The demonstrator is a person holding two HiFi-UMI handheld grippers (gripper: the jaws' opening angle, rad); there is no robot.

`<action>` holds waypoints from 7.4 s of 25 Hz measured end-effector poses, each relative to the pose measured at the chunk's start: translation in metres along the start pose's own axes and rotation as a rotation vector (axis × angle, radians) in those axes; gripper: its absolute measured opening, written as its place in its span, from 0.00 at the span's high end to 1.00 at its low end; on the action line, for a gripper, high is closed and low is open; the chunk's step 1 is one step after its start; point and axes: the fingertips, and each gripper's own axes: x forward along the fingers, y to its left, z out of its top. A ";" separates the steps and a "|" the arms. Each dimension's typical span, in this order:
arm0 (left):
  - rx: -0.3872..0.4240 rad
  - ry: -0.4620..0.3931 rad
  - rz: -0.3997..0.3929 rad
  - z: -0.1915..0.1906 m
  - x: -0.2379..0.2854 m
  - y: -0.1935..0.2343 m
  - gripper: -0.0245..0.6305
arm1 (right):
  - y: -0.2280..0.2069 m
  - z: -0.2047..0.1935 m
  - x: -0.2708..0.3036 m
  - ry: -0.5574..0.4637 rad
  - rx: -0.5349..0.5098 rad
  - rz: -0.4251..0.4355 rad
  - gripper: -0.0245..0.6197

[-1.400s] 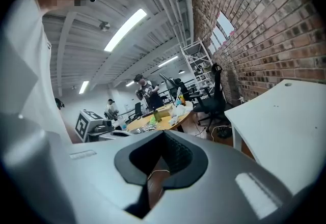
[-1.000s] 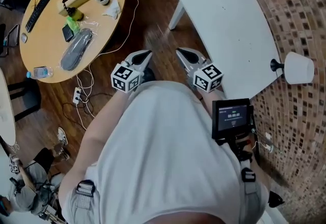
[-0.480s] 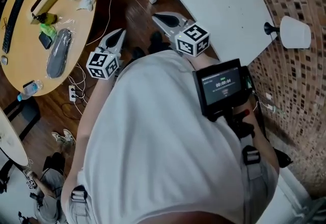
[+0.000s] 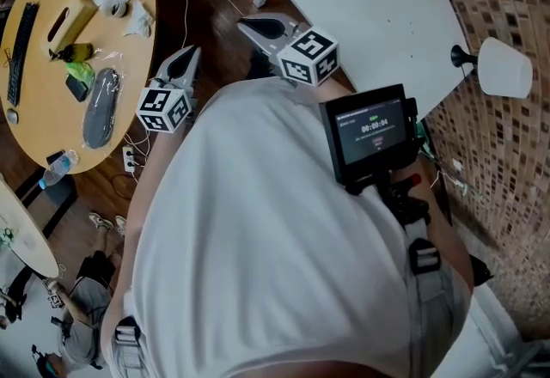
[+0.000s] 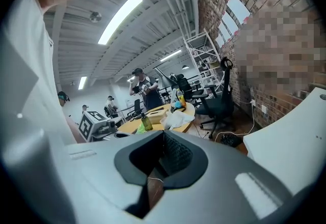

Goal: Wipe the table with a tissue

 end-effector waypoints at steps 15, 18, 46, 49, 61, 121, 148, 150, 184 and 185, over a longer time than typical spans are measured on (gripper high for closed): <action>0.029 0.020 0.122 0.039 0.060 0.035 0.96 | -0.080 0.025 0.007 -0.008 0.006 0.051 0.95; 0.018 0.035 0.163 0.038 0.056 0.053 0.96 | -0.086 0.027 0.019 -0.004 0.020 0.063 0.95; 0.183 0.615 0.279 -0.052 0.023 0.266 0.65 | -0.087 0.019 0.024 -0.037 0.114 -0.230 0.95; 0.168 0.611 0.259 -0.055 0.026 0.263 0.72 | -0.086 0.017 0.023 -0.049 0.131 -0.265 0.95; 0.067 0.402 0.106 -0.032 0.040 0.216 0.82 | -0.079 0.013 0.021 -0.100 0.201 -0.373 0.95; 0.490 0.391 -0.459 0.026 0.320 -0.243 0.85 | -0.178 -0.090 -0.376 -0.462 0.396 -0.782 0.95; 0.506 0.481 -0.471 0.078 0.435 -0.125 0.85 | -0.227 -0.032 -0.312 -0.364 0.409 -0.983 0.95; 0.509 0.489 -0.473 0.079 0.446 -0.120 0.85 | -0.231 -0.029 -0.307 -0.365 0.417 -1.007 0.95; 0.238 0.677 -0.442 0.047 0.502 -0.156 0.85 | -0.229 -0.051 -0.345 -0.505 0.596 -1.044 0.95; 0.244 0.678 -0.432 0.045 0.501 -0.156 0.85 | -0.228 -0.052 -0.348 -0.512 0.597 -1.042 0.95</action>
